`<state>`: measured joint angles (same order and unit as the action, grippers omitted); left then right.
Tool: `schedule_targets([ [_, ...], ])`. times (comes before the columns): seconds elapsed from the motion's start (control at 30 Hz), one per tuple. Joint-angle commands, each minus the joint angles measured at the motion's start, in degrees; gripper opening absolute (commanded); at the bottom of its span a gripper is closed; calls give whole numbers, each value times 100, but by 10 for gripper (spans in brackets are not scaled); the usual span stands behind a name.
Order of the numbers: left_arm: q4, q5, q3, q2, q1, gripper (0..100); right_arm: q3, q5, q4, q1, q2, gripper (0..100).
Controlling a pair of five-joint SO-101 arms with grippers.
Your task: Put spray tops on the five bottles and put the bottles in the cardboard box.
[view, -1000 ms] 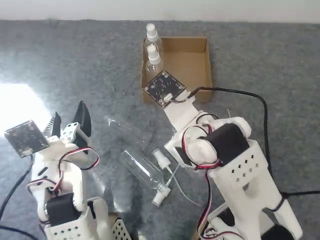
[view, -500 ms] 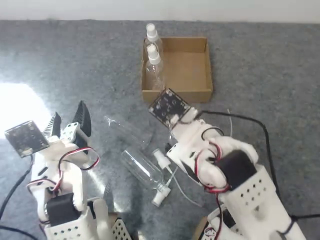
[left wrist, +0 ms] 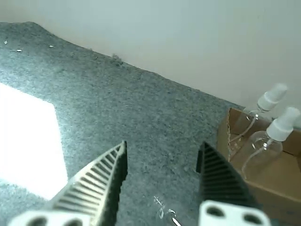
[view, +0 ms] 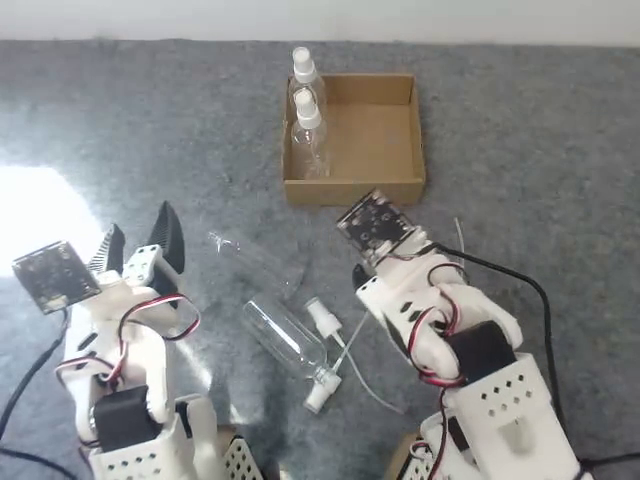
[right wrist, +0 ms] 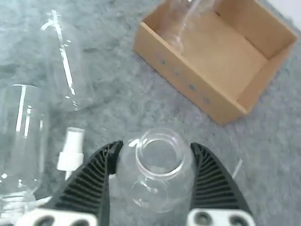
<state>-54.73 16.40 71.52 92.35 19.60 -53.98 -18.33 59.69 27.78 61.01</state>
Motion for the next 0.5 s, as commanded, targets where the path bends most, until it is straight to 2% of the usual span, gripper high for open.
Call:
schedule_targets([
  [0.0,44,-501,-154,9,-457,224,53,-53,-198,-637,198,88],
  [0.13,-273,-1064,-426,-18,-1002,224,220,519,-198,-1367,321,91],
  [0.27,-1029,-1574,-884,-185,-1785,224,299,1064,-198,-2167,673,91],
  [0.47,-1670,-1890,-1657,-1829,-2927,224,264,1433,-198,-2782,1200,91],
])
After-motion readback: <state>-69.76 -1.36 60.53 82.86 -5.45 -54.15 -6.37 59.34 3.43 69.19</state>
